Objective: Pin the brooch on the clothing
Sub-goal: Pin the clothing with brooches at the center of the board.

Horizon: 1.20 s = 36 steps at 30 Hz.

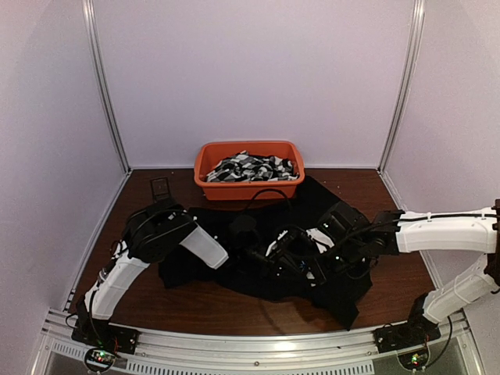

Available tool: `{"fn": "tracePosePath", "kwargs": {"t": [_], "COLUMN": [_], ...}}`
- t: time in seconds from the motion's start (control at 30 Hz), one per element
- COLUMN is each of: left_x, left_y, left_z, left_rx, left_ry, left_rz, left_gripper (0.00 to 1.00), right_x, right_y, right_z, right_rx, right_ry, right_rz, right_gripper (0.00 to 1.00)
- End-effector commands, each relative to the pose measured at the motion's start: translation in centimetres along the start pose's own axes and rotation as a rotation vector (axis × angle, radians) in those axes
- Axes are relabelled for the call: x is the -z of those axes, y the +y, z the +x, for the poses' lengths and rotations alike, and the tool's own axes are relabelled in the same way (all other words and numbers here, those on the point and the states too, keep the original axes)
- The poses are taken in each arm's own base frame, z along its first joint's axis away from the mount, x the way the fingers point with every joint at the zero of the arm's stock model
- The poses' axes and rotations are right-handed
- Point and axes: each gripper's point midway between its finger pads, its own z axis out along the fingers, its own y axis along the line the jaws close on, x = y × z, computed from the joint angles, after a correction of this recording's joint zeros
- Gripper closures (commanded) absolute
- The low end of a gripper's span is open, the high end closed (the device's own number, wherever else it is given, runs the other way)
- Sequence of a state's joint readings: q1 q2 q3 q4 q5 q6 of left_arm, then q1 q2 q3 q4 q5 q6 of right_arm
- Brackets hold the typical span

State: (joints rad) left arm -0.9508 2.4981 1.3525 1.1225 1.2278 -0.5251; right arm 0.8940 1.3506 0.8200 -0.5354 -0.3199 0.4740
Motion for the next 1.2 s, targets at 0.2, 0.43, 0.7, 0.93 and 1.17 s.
{"fn": "tracePosePath", "kwargs": {"t": [0.2, 0.43, 0.7, 0.93, 1.17], "left_x": [-0.2, -0.1, 0.1, 0.1, 0.1], "left_y": [-0.9, -1.1, -1.0, -1.0, -1.0], "left_z": [-1.0, -1.2, -1.3, -1.3, -1.3], "left_rx": [-0.078, -0.078, -0.078, -0.076, -0.073], "left_ry": [-0.048, -0.055, -0.063, -0.064, -0.064], "left_rz": [0.046, 0.053, 0.050, 0.050, 0.050], "left_gripper": [1.00, 1.00, 1.00, 1.00, 1.00], "right_x": [2.4, 3.8, 3.0, 3.7, 2.9], "right_y": [1.5, 1.3, -0.4, -1.1, -1.1], "right_z": [-1.7, -2.1, -0.9, -0.9, -0.5], "right_rx": [0.021, 0.027, 0.017, 0.002, -0.003], "right_ry": [-0.194, -0.311, -0.332, -0.419, -0.406], "right_rz": [-0.162, -0.210, -0.173, -0.171, -0.193], "right_gripper": [0.64, 0.67, 0.68, 0.73, 0.75]}}
